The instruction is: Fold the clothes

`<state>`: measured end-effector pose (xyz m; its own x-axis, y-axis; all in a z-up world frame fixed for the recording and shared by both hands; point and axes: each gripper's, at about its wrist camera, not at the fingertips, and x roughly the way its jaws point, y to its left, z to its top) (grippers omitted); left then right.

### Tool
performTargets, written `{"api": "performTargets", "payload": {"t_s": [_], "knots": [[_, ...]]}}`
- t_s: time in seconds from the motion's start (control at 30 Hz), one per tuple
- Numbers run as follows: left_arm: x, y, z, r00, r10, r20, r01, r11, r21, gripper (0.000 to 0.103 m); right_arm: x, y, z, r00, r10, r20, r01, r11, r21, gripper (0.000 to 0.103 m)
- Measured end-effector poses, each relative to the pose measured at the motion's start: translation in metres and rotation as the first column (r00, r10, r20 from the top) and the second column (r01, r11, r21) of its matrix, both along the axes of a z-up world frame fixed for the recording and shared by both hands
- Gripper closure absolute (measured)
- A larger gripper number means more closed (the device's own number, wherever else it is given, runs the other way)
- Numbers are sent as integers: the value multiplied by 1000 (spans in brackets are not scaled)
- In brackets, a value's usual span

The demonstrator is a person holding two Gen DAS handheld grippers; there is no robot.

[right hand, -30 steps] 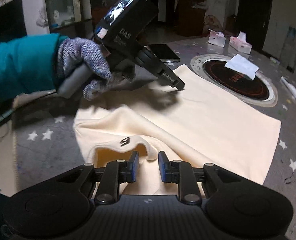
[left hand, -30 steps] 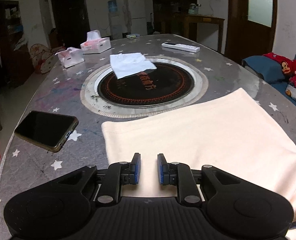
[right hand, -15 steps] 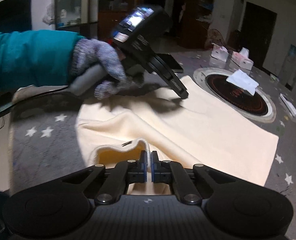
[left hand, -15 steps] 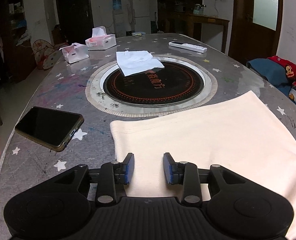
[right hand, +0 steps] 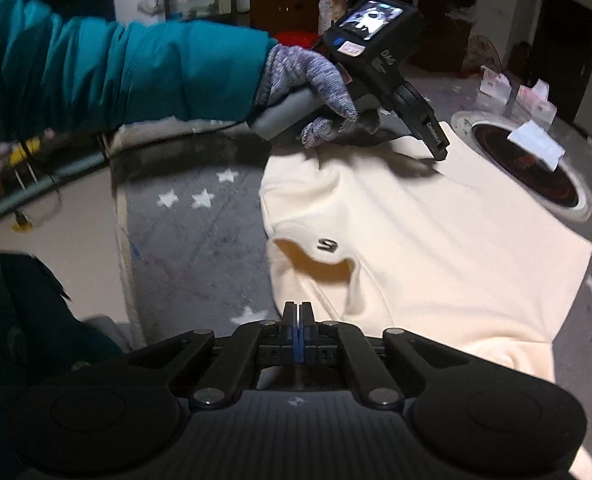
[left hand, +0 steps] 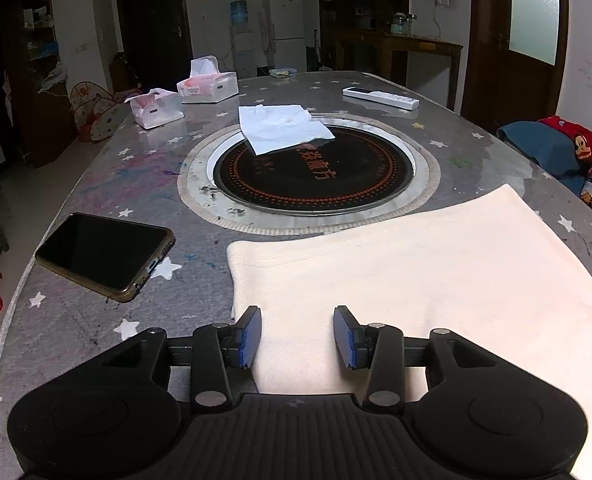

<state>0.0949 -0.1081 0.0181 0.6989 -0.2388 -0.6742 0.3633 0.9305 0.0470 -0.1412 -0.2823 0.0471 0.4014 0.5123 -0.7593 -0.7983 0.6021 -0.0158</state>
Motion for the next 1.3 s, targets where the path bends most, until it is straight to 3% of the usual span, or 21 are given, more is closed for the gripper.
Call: {"api": "performTargets", "payload": {"t_s": [0.13,0.4,0.6,0.63,0.67,0.97,1.3], "knots": [[1,10,5,1000,21,4,-21,1000,-8,59,11,-6,8,998,-35,57,34,999,12,76],[10,13,4,998,52,-47,-53,998,-17,60,27,15,-18,988,44,146,-31,995,-91,73],[11,14,11,997,70,-46,-71,997,-15,59,25,33,-25,967,146,211,-118,983,-143,75],[12,13,10,996,71,-48,-71,997,-10,59,24,36,-26,963,166,211,-136,980,-148,82],[13,13,9,996,71,-50,-71,997,-5,59,23,37,-26,963,179,204,-150,977,-149,96],[18,10,0,995,87,-39,-86,996,34,60,5,33,-22,966,227,122,-213,970,-116,97],[7,5,1,997,78,9,-78,995,62,58,-8,14,-20,994,79,69,-78,997,-14,92]]}}
